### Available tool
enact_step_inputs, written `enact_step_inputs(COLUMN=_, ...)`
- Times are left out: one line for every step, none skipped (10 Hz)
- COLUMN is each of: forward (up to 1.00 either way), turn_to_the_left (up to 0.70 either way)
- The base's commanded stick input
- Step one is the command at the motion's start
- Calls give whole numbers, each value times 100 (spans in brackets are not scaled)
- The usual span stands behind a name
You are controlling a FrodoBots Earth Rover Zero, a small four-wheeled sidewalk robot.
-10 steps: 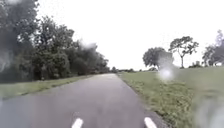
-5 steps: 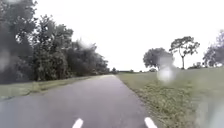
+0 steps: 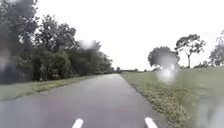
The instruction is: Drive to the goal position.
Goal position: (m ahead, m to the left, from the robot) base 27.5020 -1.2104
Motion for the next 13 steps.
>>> enact_step_inputs(forward=85, turn_to_the_left=0)
enact_step_inputs(forward=85, turn_to_the_left=0)
enact_step_inputs(forward=85, turn_to_the_left=0)
enact_step_inputs(forward=85, turn_to_the_left=0)
enact_step_inputs(forward=85, turn_to_the_left=0)
enact_step_inputs(forward=85, turn_to_the_left=0)
enact_step_inputs(forward=85, turn_to_the_left=0)
enact_step_inputs(forward=85, turn_to_the_left=0)
enact_step_inputs(forward=85, turn_to_the_left=0)
enact_step_inputs(forward=85, turn_to_the_left=0)
enact_step_inputs(forward=85, turn_to_the_left=0)
enact_step_inputs(forward=85, turn_to_the_left=0)
enact_step_inputs(forward=85, turn_to_the_left=0)
